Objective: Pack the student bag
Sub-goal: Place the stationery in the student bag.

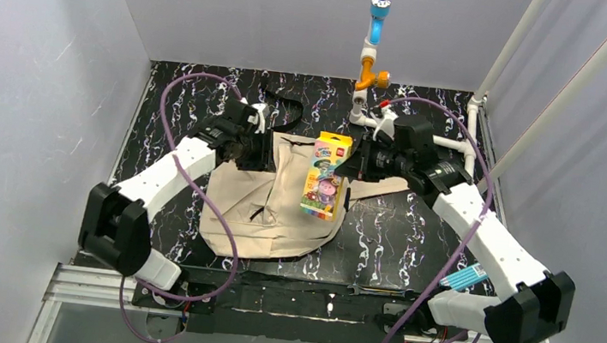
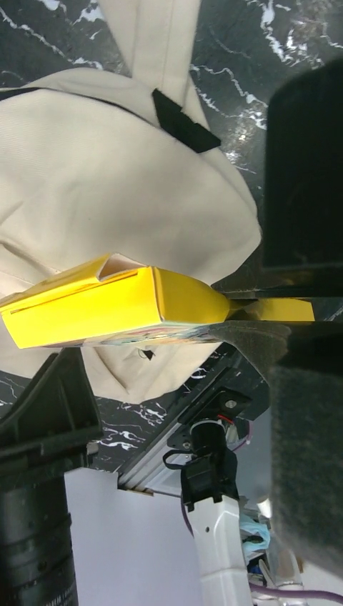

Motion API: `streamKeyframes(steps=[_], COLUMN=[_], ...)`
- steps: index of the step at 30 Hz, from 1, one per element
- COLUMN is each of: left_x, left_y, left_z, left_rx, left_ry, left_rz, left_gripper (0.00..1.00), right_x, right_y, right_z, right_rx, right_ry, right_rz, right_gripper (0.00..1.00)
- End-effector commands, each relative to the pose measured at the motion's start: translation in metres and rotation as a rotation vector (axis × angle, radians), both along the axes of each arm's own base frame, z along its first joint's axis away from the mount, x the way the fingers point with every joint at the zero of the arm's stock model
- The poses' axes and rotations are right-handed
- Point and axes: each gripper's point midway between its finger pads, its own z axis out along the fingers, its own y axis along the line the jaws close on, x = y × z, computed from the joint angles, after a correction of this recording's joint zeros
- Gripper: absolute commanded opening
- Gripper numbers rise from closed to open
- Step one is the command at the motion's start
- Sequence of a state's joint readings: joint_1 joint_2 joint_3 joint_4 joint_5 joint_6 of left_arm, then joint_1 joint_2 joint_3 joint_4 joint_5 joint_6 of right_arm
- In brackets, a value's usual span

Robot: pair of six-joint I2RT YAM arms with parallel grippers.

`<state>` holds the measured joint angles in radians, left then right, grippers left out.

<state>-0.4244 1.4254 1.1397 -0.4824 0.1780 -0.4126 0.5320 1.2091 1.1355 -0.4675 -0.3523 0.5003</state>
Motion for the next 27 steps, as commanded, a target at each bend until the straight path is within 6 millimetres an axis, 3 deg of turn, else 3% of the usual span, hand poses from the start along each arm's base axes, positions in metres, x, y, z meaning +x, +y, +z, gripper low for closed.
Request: streamKeyframes(steps=[1,7,17,20,25,27], left_x=[0.023,0.020,0.004,0.000,0.007,0.009], left_y=[-0.004,-0.013,-0.016,-0.011,0.004,0.010], left_z=[-0.006,-0.036,-0.066,-0.067,-0.042,-0.035], left_rx=[0.033,0.122,0.214,0.239,0.285,0.309], left_ry=[-0.004,0.081,0.148,0.149,0.040,0.010], left_rz=[0.005,-0.044,-0.097,-0.092,-0.074,-0.071], left_gripper=[0.34,0.43,0.41,0.28,0.00,0.00], right_x=[0.030,0.035,0.034,0.036,0.045,0.049], right_y=[0.022,0.027,0.031,0.033,0.040,0.045], right_z=[0.046,0.037,0.030,0.029,0.027,0.029], right_rx=[0.089,0.089,0.110,0.112,0.115,0.131], right_ry=[-0.159,-0.165,-0.155,-0.156,-0.131,-0.129], right_rz=[0.003,0.023,0.032,0.032,0.029,0.031], right_gripper=[0.01,0.01,0.01,0.01,0.01,0.01])
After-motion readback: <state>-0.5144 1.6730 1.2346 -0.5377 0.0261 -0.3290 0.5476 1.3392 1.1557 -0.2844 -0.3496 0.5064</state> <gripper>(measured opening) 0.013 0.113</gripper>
